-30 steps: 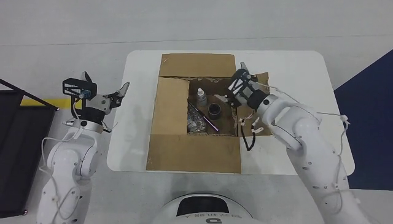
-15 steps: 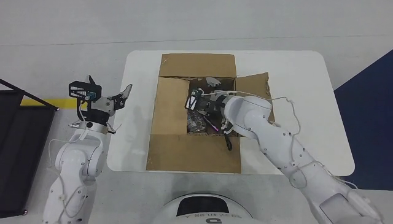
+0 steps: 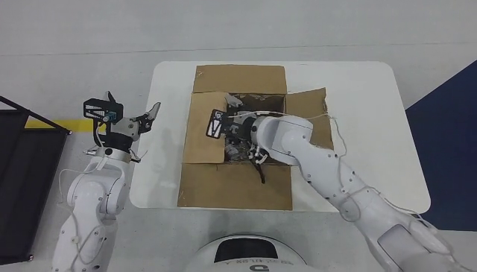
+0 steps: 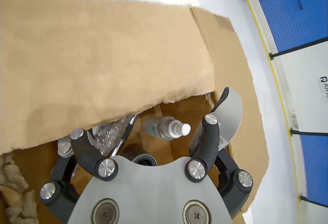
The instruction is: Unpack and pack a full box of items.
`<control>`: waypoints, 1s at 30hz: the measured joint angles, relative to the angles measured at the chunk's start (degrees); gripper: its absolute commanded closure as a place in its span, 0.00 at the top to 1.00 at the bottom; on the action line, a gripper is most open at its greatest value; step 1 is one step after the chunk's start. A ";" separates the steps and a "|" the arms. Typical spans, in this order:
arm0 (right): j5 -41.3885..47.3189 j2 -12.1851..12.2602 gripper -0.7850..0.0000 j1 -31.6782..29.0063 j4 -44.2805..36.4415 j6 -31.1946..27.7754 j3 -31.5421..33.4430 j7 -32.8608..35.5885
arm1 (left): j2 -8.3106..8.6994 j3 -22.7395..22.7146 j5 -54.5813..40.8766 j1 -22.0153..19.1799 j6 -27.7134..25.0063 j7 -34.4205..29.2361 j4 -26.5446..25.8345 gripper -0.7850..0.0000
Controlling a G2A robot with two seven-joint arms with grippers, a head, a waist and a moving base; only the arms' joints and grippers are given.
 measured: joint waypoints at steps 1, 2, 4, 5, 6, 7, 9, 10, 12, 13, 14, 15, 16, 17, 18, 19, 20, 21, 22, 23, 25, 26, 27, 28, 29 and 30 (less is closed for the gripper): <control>2.20 0.06 1.00 -0.15 0.22 -0.71 0.97 -1.74 | 0.00 0.00 0.00 0.00 0.00 0.00 0.00 1.00; 4.85 0.17 1.00 -0.44 0.41 -1.44 2.27 -3.75 | 0.00 0.00 0.00 0.00 0.00 0.00 0.00 1.00; 7.91 0.35 1.00 -0.88 0.44 -2.77 3.82 -5.97 | 0.00 0.00 0.00 0.00 0.00 0.00 0.00 1.00; 8.68 0.47 1.00 -1.05 0.31 -3.31 4.50 -6.62 | 0.00 0.00 0.00 0.00 0.00 0.00 0.00 1.00; 8.76 0.51 1.00 -1.17 0.02 -3.39 4.77 -6.83 | 0.00 0.00 0.00 0.00 0.00 0.00 0.00 1.00; 8.73 0.50 1.00 -1.27 -0.37 -3.27 4.78 -6.88 | 0.00 0.00 0.00 0.00 0.00 0.00 0.00 1.00; 8.32 0.21 1.00 -1.18 -1.31 -2.33 3.81 -6.19 | -0.01 -0.06 -0.08 -0.04 0.09 0.05 0.02 1.00; 7.90 -0.01 1.00 -0.90 -1.63 -1.59 3.05 -5.55 | -0.03 -0.34 -0.47 -0.16 0.53 0.32 0.12 1.00; 6.73 -0.75 1.00 0.10 -2.10 0.71 0.74 -3.80 | -0.14 -1.67 -2.59 -0.36 2.24 1.51 0.54 1.00; 6.18 -1.14 1.00 0.64 -2.19 1.72 -0.44 -3.08 | -0.16 -2.48 -3.68 -0.38 2.78 2.21 0.81 1.00; 5.26 -1.72 1.00 1.52 -2.19 3.08 -2.14 -2.16 | -0.17 -3.71 -4.97 -0.33 3.16 3.23 1.28 1.00; 4.38 -2.20 1.00 2.30 -2.05 4.09 -3.51 -1.45 | -0.16 -4.67 -5.70 -0.21 3.28 3.99 1.72 1.00; 3.72 -2.74 1.00 3.14 -1.74 5.01 -4.94 -0.77 | -0.13 -5.60 -6.20 -0.05 3.31 4.69 2.20 1.00; 3.39 -3.54 1.00 4.32 -1.03 6.04 -6.91 0.02 | -0.10 -6.74 -6.78 0.16 3.24 5.53 2.92 1.00; 3.41 -4.20 1.00 5.24 -0.30 6.68 -8.38 0.57 | -0.08 -7.51 -7.34 0.27 3.07 6.13 3.52 1.00; 3.60 -4.88 1.00 6.19 0.59 7.24 -9.80 1.11 | -0.07 -8.23 -8.03 0.34 2.83 6.76 4.17 1.00; 3.97 -5.86 1.00 7.56 1.98 7.92 -11.63 1.83 | -0.06 -9.10 -9.07 0.41 2.48 7.64 5.12 1.00; 4.27 -6.63 1.00 8.59 3.17 8.42 -12.96 2.39 | -0.06 -9.67 -9.88 0.46 2.19 8.31 5.87 1.00; 4.59 -7.44 1.00 9.58 4.43 8.92 -14.29 2.99 | -0.07 -10.16 -10.75 0.50 1.84 9.00 6.68 1.00; 4.99 -8.56 1.00 10.83 6.22 9.55 -16.06 3.86 | -0.08 -10.66 -11.89 0.54 1.22 9.95 7.88 1.00; 5.47 -10.26 1.00 12.50 8.99 10.50 -18.58 5.36 | -0.12 -11.03 -13.35 0.54 0.52 10.87 9.86 1.00; 5.69 -11.39 1.00 13.49 10.82 11.27 -20.04 6.57 | -0.19 -11.02 -14.70 0.27 0.57 10.61 10.52 1.00; 5.83 -12.21 1.00 14.20 12.04 11.92 -20.95 7.47 | -0.22 -10.90 -15.59 0.16 0.24 10.67 10.18 1.00; 6.03 -12.98 1.00 14.85 13.08 12.56 -21.66 8.23 | -0.21 -10.87 -15.79 0.30 -0.27 11.00 9.56 1.00; 6.36 -13.88 1.00 15.58 14.13 13.29 -22.27 8.89 | -0.19 -10.88 -14.73 0.71 -0.35 11.26 8.75 1.00; 6.59 -14.43 1.00 16.02 14.62 13.79 -22.46 9.24 | -0.18 -10.88 -13.67 1.02 -0.11 11.29 8.17 1.00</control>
